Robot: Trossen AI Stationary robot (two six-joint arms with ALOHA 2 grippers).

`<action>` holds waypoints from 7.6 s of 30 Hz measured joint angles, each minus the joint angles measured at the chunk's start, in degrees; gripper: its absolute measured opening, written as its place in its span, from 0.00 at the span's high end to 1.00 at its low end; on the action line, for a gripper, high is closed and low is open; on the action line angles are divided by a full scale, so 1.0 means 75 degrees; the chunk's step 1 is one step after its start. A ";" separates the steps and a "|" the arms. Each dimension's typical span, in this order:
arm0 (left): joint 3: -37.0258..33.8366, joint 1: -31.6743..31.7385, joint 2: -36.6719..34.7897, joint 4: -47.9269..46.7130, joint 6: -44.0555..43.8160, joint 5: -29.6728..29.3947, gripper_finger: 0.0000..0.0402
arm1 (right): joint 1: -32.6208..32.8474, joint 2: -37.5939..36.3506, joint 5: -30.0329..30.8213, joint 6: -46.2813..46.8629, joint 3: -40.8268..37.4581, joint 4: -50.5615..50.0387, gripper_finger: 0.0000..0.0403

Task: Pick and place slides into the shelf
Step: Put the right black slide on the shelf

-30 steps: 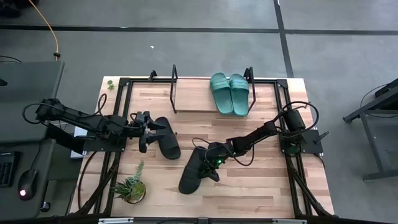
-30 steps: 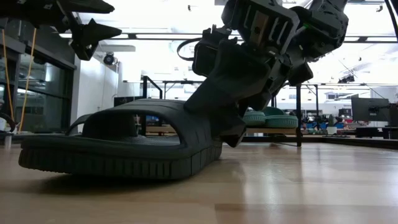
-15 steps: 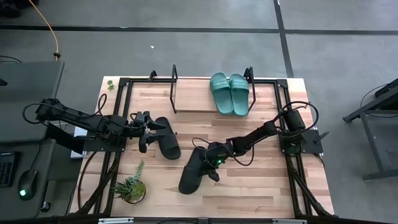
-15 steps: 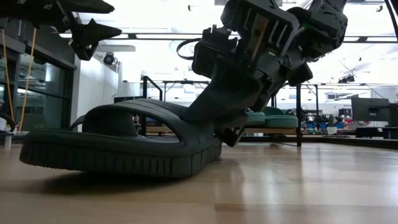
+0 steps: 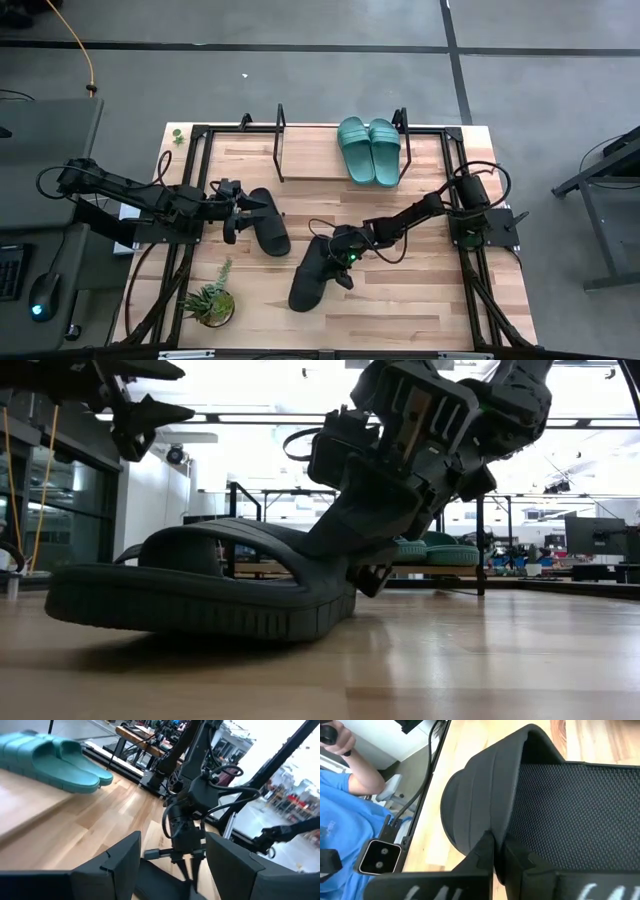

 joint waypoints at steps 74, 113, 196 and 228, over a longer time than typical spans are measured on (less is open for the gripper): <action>0.0003 0.0012 0.2917 0.1726 -0.2030 -0.0055 0.48 | -0.1119 -0.3383 0.3571 -0.4752 0.0452 -0.3144 1.00; 0.0003 0.0011 0.3016 0.2064 -0.2052 -0.0219 0.48 | -0.0787 -0.3395 0.3886 -0.5102 0.1037 -0.3368 1.00; 0.0332 0.0012 0.4310 0.3635 -0.1425 -0.1497 0.91 | 0.0375 -0.4934 0.7986 -0.5700 0.1040 -0.5039 0.65; 0.0611 0.1826 0.8438 0.8835 -0.3433 -0.1337 0.85 | 0.1279 -0.4989 0.9581 -0.6335 0.1040 -0.4904 0.65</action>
